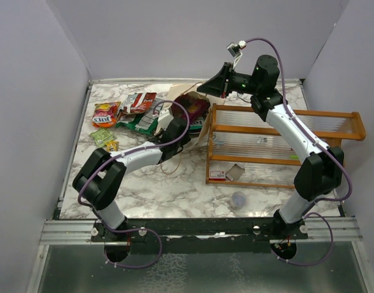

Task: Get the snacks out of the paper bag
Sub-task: Take out the snack from the paper bag.

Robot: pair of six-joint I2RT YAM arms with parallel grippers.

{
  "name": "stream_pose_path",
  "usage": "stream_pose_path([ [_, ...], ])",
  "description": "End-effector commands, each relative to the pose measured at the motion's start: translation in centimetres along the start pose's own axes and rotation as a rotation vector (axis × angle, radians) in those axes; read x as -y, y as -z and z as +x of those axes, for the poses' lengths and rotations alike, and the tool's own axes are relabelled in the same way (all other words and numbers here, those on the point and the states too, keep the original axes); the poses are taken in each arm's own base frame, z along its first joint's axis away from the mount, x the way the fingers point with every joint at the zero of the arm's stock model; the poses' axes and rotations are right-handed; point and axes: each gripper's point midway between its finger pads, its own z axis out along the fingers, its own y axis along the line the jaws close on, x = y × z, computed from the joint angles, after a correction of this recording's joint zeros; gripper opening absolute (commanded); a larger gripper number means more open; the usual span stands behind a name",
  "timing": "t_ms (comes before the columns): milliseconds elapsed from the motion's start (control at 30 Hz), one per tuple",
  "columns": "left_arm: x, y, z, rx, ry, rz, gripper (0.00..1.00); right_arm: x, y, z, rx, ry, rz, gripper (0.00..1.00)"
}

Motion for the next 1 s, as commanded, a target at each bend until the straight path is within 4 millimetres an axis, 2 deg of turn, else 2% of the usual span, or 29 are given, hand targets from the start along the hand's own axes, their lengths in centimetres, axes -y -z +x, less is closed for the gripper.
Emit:
stream_pose_path([
  [0, 1.4, 0.0, -0.6, 0.005, 0.042, 0.041, 0.33, -1.9, 0.6, -1.5, 0.026, 0.058, -0.009, 0.01],
  [200, 0.1, 1.5, -2.3, 0.089, 0.072, 0.008, 0.41, -1.8, 0.6, -1.5, 0.027, 0.056, -0.01, 0.01],
  [367, 0.2, 1.5, -2.3, 0.086, 0.096, 0.003, 0.4, -1.6, 0.5, -1.2, 0.024, 0.043, -0.017, 0.01],
  [567, 0.6, 0.4, -1.6, 0.059, 0.115, -0.009, 0.38, -1.9, 0.6, -1.5, 0.029, 0.053, -0.014, 0.01],
  [800, 0.8, -0.9, -1.1, 0.048, 0.117, -0.033, 0.3, -2.0, 0.6, -1.5, 0.028, 0.055, -0.015, 0.01],
  [967, -0.1, -1.9, 0.1, 0.026, 0.119, -0.072, 0.27, -2.1, 0.7, -1.6, 0.029, 0.06, -0.012, 0.01],
])
